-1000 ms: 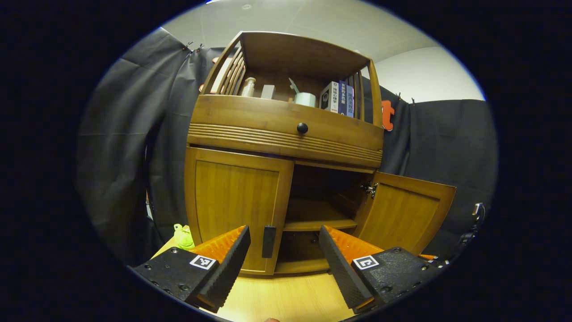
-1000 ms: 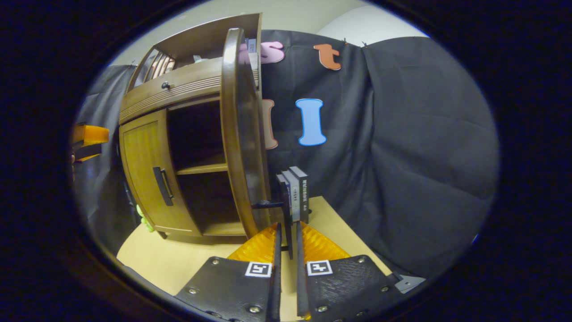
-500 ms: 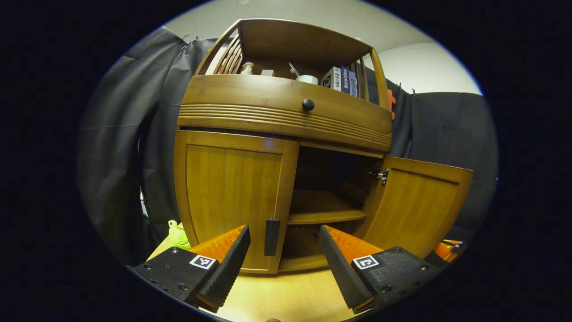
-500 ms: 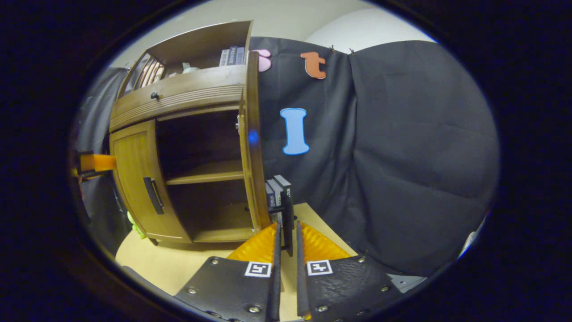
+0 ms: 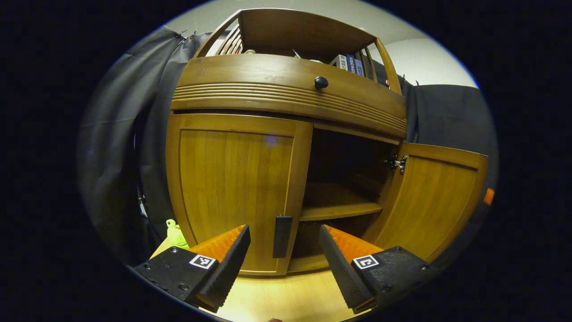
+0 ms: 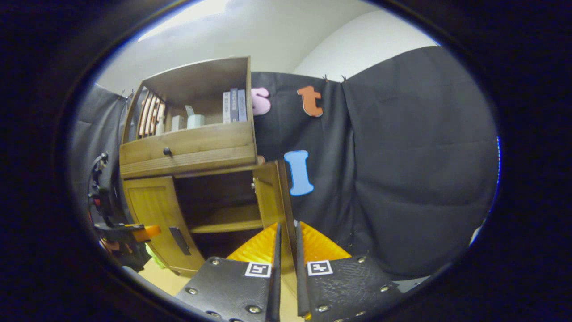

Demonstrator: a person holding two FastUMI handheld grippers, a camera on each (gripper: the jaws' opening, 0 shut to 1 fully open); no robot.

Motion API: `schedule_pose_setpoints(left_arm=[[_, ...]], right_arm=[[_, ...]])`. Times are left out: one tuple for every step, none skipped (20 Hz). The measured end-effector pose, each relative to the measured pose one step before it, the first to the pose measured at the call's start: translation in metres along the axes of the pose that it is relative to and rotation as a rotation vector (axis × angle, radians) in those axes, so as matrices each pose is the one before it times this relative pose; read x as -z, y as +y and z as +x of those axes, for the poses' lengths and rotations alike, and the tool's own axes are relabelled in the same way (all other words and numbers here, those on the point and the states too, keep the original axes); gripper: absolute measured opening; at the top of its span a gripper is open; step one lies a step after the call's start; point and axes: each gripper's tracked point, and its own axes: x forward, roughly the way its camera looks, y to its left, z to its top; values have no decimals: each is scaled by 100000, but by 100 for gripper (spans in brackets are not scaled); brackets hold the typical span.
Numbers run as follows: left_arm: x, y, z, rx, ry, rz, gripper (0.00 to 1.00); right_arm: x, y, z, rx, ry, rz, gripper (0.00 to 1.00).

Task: Open the right door of the double-door shoe cabinet with the right hand, and open the left door with the left hand.

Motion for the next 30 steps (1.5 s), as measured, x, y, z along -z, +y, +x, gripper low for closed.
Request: schedule_pose_setpoints(left_arm=[[251, 148, 538, -53, 276, 583, 96], [246, 107, 604, -205, 507, 532, 96], [503, 124, 549, -198, 902, 436, 96], [316, 182, 672, -250, 703, 265, 99], [570, 55, 646, -257, 1010, 165, 96], [453, 89, 757, -253, 1063, 90, 96], [450, 104, 611, -74, 1641, 98, 93], [474, 90, 712, -527, 1552, -140, 93], [481, 142, 891, -508, 1294, -284, 89], [431, 205, 713, -278, 1030, -380, 88], [262, 540, 884, -10, 1622, -304, 87], [689, 305, 416, -420, 1676, -133, 84], [603, 266, 641, -354, 2040, -106, 83], [524, 202, 758, -157, 1780, -34, 82], [424, 215, 747, -265, 1434, -164, 78], [235, 339, 302, -225, 841, -271, 73], [199, 381, 129, -128, 301, -700, 75], [45, 299, 134, 128, 11, -395, 64], [87, 365, 46, 161, -32, -26, 62], [-82, 287, -64, 775, -412, 262, 58], [0, 85, -279, 278, -58, 337, 56], [-154, -161, -174, 708, -504, -8, 49], [-371, 250, 95, -376, -991, 1090, 45], [-226, 475, -349, -734, -232, 1679, 39], [10, 63, 62, -737, -62, 1822, 41], [-286, 268, 34, -559, -744, 1159, 36], [-1, 36, 49, -237, 251, 237, 35], [-187, -12, -307, 90, 189, -232, 34], [494, -204, 174, 277, 186, -505, 36], [68, -63, 12, 408, -186, -333, 33]], right_arm=[[-511, -2, 85, -547, -1814, -603, 15], [-497, 134, 180, -559, -1668, -494, 15], [-376, 37, 111, -426, -1328, -581, 15], [-387, 74, 97, -389, -1465, -898, 15], [-397, -132, 137, 25, -1367, -1107, 15], [-390, -141, -110, 177, -1264, -862, 15], [-312, 172, 265, -578, -1246, -361, 22], [-344, -108, 103, 601, -2018, -378, 28], [-425, -163, 176, 817, -1647, -372, 35], [-221, -139, 335, 706, -1264, -566, 26], [-136, -171, 85, 713, -852, -833, 26], [-67, -233, 60, 907, -487, -1290, 35], [-34, -420, -5, 1170, -263, -1410, 35], [75, -310, 12, 938, 140, -1427, 35], [128, -356, -207, 892, 482, -1108, 35], [106, -174, -18, 759, 661, -450, 35], [131, -52, -7, 787, 771, 316, 35], [132, 46, 28, 513, 951, 858, 35], [181, -49, -124, 648, 993, 1076, 35], [125, 47, -20, 508, 909, 1106, 35], [162, 56, -71, 401, 925, 978, 35], [187, 60, 36, 191, 810, 867, 35], [177, 70, -164, -33, 765, 674, 35], [60, 150, -123, -160, 659, 561, 35], [19, 173, -145, -312, 565, 217, 35], [-5, 189, -99, -241, 377, -6, 35], [76, -22, -10, -405, 499, -222, 35], [91, 81, 1, -495, 347, -237, 35], [65, 40, -40, -446, 365, -267, 35], [29, 128, 40, -630, 440, -12, 35]])
